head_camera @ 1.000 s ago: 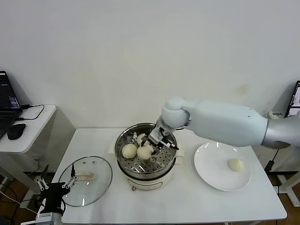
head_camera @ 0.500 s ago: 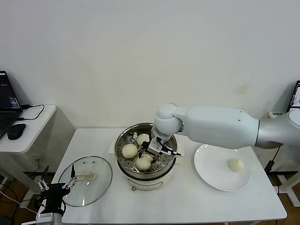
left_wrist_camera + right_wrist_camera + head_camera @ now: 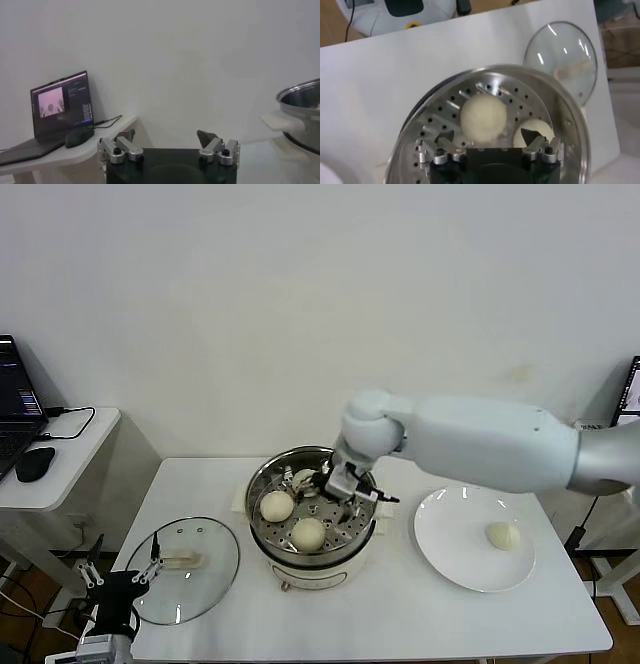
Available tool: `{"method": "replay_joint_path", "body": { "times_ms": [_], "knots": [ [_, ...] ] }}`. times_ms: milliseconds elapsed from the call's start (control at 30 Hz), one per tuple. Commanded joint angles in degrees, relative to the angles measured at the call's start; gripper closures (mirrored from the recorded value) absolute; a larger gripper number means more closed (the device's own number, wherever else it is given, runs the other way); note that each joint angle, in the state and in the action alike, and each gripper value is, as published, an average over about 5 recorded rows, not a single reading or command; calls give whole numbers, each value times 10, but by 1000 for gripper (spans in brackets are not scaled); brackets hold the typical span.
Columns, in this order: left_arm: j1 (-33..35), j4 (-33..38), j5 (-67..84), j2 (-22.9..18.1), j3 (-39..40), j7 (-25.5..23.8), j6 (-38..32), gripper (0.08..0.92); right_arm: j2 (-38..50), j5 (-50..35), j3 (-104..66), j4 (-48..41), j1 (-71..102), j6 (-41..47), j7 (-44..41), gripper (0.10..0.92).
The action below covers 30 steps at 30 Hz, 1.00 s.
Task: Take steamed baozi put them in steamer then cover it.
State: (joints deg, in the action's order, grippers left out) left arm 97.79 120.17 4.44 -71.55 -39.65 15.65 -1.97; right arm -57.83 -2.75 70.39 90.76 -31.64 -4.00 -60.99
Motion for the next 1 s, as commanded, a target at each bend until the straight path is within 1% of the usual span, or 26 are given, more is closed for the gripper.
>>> {"method": "replay_joint_path", "body": {
  "times_ms": [33, 167, 300, 400, 533, 667, 800, 1000],
  "knots": [
    [-3, -3, 3, 5, 0, -1, 0, 177, 161, -59, -55, 28, -20, 212, -11, 202],
    [-9, -6, 4, 8, 4, -2, 0, 177, 254, -58, -67, 50, -7, 235, -17, 203],
    [-15, -11, 4, 10, 9, -3, 0, 177, 320, -17, -78, 56, 28, 234, -35, 203],
    [-16, -14, 4, 11, 11, -4, 0, 177, 353, 33, -124, 44, 93, 213, -56, 203],
    [-17, -14, 4, 13, 11, -4, 0, 177, 385, 81, -243, 20, 233, 187, -63, 203],
    [-15, -13, 4, 14, 10, -4, 0, 177, 395, 123, -353, -2, 366, 166, -58, 203],
    [-12, -11, 3, 14, 9, -4, 0, 177, 382, 169, -436, -33, 466, 157, -47, 203],
    [-6, -8, 2, 14, 5, -4, 0, 177, 341, 213, -502, -102, 547, 153, -35, 203]
  ]
}}
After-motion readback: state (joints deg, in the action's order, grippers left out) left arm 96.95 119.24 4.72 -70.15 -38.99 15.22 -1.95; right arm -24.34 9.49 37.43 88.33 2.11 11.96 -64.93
